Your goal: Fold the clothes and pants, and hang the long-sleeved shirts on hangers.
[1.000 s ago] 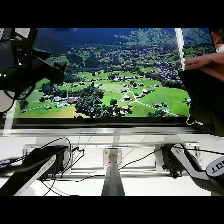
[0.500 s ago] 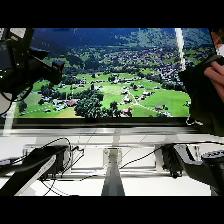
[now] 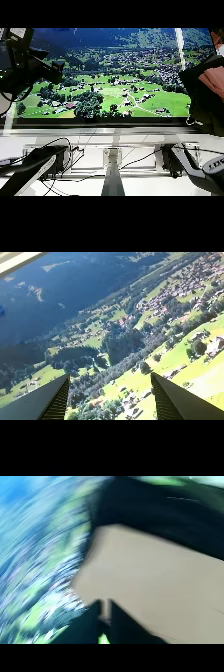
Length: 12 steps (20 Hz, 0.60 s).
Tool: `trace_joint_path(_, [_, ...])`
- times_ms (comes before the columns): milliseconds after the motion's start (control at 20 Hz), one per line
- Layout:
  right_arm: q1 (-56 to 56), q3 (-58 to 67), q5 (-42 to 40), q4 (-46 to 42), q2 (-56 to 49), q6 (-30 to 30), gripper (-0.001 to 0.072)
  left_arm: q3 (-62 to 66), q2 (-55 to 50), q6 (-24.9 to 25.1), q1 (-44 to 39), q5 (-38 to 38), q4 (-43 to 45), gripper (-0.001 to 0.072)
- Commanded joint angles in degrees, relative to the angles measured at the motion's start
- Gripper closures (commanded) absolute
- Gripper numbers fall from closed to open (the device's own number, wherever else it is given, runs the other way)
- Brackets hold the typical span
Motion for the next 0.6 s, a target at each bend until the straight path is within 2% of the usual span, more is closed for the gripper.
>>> trace_joint_path(0, [19.0,0.0,-7.1,1.5,-0.3,-7.9,0.0689,0.0,0.0,0.0,0.1,0.0,0.0,0.0165])
trace_joint_path(100, [28.6,0.0,-10.4,-1.7,-1.1,-10.6,0.0689,0.0,0.0,0.0,0.1,0.0,0.0,0.0165])
trace_joint_path(200, [37.2,0.0,-10.9,-12.2,-2.0,-16.8,0.069,0.0,0.0,0.0,0.1,0.0,0.0,0.0165])
trace_joint_path(300, [43.0,0.0,-10.7,-21.4,-2.9,-17.6,0.069,0.0,0.0,0.0,0.1,0.0,0.0,0.0165])
trace_joint_path(550, [44.2,0.0,-10.9,-21.9,-3.1,-17.6,0.0689,0.0,0.0,0.0,0.1,0.0,0.0,0.0165])
